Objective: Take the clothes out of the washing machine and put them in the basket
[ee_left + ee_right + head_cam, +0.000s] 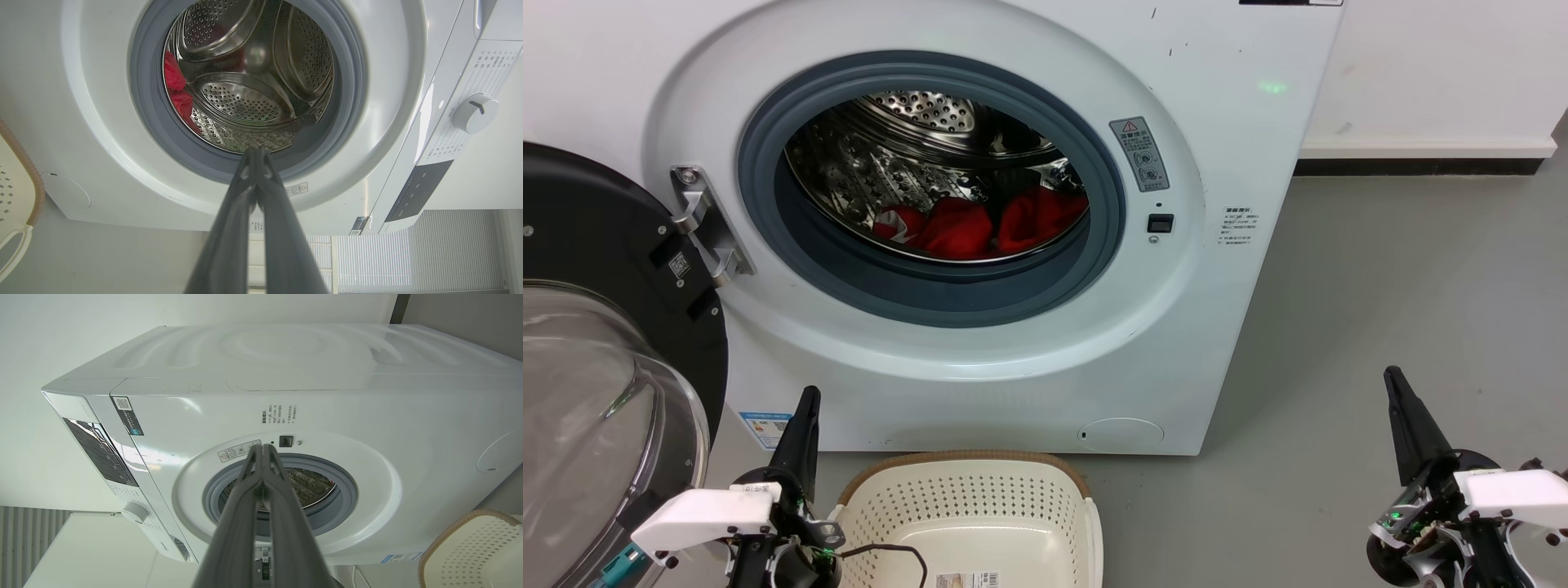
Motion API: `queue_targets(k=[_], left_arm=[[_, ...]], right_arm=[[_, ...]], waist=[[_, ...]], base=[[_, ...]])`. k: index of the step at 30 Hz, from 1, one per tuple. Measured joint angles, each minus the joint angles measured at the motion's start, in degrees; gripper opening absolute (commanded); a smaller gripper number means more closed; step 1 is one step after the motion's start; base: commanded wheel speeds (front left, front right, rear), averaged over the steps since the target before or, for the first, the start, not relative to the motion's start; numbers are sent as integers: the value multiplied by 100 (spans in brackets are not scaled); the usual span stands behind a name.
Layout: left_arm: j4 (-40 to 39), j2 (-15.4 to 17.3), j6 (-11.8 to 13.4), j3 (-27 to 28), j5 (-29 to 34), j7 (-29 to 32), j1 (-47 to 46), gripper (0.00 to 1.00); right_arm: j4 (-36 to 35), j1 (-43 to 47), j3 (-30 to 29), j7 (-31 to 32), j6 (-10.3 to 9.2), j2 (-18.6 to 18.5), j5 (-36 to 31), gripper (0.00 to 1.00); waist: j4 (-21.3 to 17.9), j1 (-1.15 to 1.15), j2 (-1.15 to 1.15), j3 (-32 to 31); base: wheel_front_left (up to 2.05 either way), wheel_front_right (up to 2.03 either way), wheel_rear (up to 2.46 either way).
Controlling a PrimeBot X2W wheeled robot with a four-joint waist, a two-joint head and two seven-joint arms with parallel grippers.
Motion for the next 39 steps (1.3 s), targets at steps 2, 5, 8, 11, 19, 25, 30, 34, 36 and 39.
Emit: queue_targets(k=[2,5,8,11,19,25,30,34,36,39], left_arm=[[0,0,0,0,0,0,0,0],[0,0,0,0,0,0,0,0],[0,0,0,0,0,0,0,0],[0,0,0,0,0,0,0,0],[0,0,0,0,0,0,0,0],[0,0,0,0,0,0,0,0],[0,0,0,0,0,0,0,0],[0,0,0,0,0,0,0,0],[0,0,0,0,0,0,0,0],[0,0,0,0,0,0,0,0]], right_arm=[[0,0,0,0,0,0,0,0],[0,0,0,0,0,0,0,0],[0,0,0,0,0,0,0,0],[0,0,0,0,0,0,0,0],[0,0,0,0,0,0,0,0],[0,0,0,0,0,0,0,0],[0,0,0,0,0,0,0,0],[0,0,0,0,0,0,0,0],[0,0,0,0,0,0,0,0],[0,0,0,0,0,0,0,0]], waist=[[0,0,0,0],[0,0,0,0],[0,0,0,0],[0,0,0,0],[0,0,0,0],[0,0,0,0],[0,0,0,0],[0,0,0,0],[0,0,0,0],[0,0,0,0]], base=[[0,0,0],[0,0,0],[0,0,0],[0,0,0],[0,0,0],[0,0,0],[0,0,0],[0,0,0],[0,0,0],[0,0,0]])
